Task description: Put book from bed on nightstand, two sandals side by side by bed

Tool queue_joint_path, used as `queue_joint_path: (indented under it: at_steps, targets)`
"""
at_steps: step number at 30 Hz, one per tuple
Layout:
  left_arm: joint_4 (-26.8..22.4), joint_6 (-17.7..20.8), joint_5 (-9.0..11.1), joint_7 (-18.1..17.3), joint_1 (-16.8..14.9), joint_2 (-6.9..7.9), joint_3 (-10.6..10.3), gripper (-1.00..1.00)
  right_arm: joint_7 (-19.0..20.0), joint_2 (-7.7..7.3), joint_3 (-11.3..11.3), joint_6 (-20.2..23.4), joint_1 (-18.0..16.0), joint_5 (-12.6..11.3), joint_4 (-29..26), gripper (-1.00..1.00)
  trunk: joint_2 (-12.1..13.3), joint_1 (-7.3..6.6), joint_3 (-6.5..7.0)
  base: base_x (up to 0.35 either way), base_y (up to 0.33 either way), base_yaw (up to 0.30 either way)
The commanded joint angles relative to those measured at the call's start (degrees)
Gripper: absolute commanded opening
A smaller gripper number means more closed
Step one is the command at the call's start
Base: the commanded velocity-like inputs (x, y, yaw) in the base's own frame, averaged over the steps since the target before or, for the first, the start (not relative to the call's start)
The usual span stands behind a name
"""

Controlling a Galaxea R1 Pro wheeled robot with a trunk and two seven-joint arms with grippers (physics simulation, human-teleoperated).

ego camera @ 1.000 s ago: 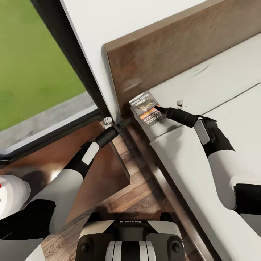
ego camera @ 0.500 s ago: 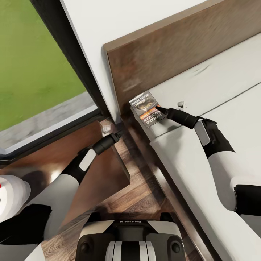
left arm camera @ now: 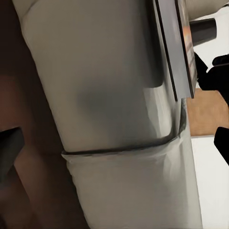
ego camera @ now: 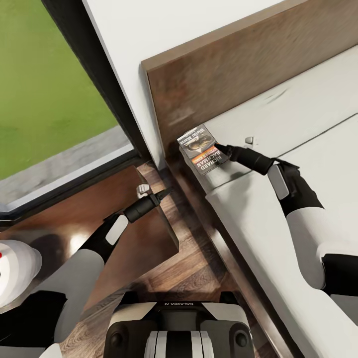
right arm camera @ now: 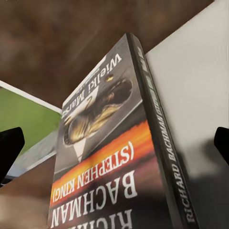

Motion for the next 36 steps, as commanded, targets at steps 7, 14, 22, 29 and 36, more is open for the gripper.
queue_joint_path:
  at_steps: [7, 14, 22, 29, 36]
  targets:
    - [0.0, 0.5, 0.5, -0.2, 0.0, 0.03, -0.1, 1.00, 0.2, 0.00, 0.0, 0.5, 0.0, -0.4, -0.2, 1.00, 0.0, 0.00, -0.02, 0.000, 0.000, -0.047]
    - [0.0, 0.4, 0.5, -0.3, 0.0, 0.09, -0.1, 1.00, 0.2, 0.03, 0.0, 0.5, 0.0, -0.4, -0.2, 1.00, 0.0, 0.00, -0.02, 0.000, 0.000, -0.141]
    - [0.0, 0.2, 0.5, -0.6, 0.0, 0.09, -0.1, 1.00, 0.2, 0.03, 0.1, 0.5, 0.0, -0.4, -0.2, 1.00, 0.0, 0.00, -0.02, 0.000, 0.000, -0.028]
    - [-0.3, 0.3, 0.4, -5.3, 0.0, 0.11, -0.3, 1.00, 0.2, 0.06, 0.1, 0.4, 0.0, -0.3, -0.2, 1.00, 0.0, 0.00, -0.02, 0.000, 0.000, -0.001]
    - [-0.6, 0.4, 0.4, -5.8, 0.0, 0.01, -0.3, 1.00, 0.2, 0.07, 0.1, 0.4, 0.0, -0.3, -0.2, 1.00, 0.0, 0.00, -0.02, 0.000, 0.000, 0.000]
